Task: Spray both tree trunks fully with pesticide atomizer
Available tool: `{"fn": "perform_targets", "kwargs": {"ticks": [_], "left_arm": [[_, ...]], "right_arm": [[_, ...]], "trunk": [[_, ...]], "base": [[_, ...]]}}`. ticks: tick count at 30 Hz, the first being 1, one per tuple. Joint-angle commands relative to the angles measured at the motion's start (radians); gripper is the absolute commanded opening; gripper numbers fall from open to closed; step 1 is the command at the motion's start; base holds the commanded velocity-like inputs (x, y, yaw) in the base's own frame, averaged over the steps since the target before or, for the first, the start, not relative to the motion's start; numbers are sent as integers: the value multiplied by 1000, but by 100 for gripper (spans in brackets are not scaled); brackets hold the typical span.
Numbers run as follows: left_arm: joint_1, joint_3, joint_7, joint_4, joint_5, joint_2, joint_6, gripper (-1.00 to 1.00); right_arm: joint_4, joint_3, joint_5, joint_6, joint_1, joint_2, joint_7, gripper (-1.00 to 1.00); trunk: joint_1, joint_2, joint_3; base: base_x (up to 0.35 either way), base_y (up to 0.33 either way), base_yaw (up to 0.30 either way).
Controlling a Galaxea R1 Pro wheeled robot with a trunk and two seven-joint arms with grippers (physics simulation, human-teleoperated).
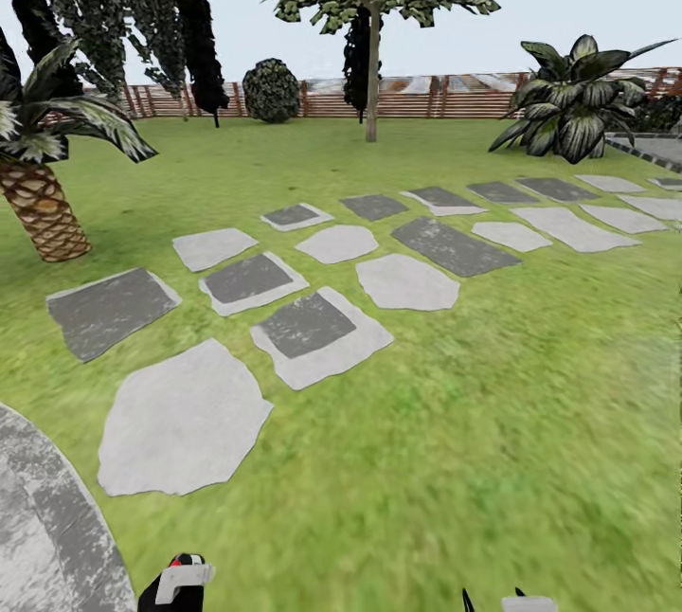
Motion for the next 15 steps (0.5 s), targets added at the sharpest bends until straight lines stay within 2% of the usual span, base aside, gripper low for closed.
{"fn": "perform_targets", "kwargs": {"ticks": [1,15], "left_arm": [[0,1,1,0,0,0,-3,-100],[0,1,1,2,0,-1,-4,-100]], "right_arm": [[1,0,0,-3,-1,0,0,100],[2,2,2,-3,-1,3,0,100]], "trunk": [[0,0,-1],[0,0,-1]], "base": [[339,0,-119],[339,0,-12]]}}
